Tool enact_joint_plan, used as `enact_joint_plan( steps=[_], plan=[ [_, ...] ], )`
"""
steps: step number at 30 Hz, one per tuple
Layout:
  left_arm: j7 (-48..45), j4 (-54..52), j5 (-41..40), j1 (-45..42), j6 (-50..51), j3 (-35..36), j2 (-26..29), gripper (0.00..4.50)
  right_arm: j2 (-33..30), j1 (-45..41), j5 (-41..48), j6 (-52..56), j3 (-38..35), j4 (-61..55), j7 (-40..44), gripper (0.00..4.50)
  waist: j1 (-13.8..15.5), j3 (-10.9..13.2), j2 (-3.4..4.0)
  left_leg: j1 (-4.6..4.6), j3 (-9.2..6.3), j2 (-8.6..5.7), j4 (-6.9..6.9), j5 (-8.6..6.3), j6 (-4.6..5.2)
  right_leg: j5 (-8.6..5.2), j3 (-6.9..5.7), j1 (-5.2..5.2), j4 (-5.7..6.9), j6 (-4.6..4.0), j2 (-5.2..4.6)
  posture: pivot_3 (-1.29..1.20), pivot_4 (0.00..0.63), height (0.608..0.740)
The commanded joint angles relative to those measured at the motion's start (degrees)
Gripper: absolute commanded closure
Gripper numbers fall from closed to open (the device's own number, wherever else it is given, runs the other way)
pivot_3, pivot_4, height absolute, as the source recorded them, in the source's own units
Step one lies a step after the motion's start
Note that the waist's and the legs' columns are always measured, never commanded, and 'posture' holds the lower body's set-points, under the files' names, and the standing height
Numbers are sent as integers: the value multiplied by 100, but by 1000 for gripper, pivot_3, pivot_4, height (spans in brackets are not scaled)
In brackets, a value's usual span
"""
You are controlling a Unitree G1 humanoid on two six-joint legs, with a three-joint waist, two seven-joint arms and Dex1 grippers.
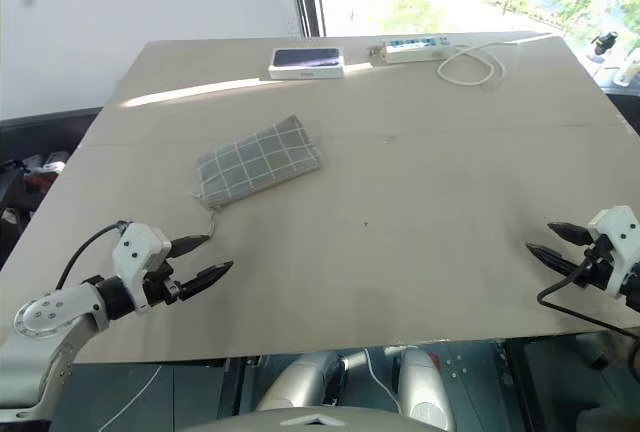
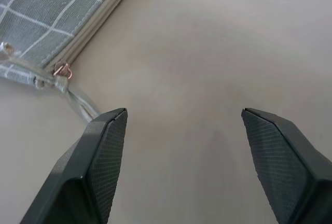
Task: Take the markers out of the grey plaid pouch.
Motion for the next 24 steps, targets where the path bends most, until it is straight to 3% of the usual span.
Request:
enact_joint_plan(
  steps=[1, 24],
  plan=[
    [-7, -217, -105, 114, -113, 247, 30, 855, -159, -9, 152, 72, -140, -127, 223, 1477, -5, 0, 1, 0, 0, 0, 0, 0, 0, 0, 0, 0, 0, 0, 0, 0, 150, 740],
    [129, -57, -58, 300, -416, 222, -144, 855, -234, -129, 95, 244, -5, -188, 536, 1477, 0, 2, 4, 0, 1, 0, -3, 0, 0, 0, 1, 1, -6, 0, 0, 0, 150, 740]
  ],
)
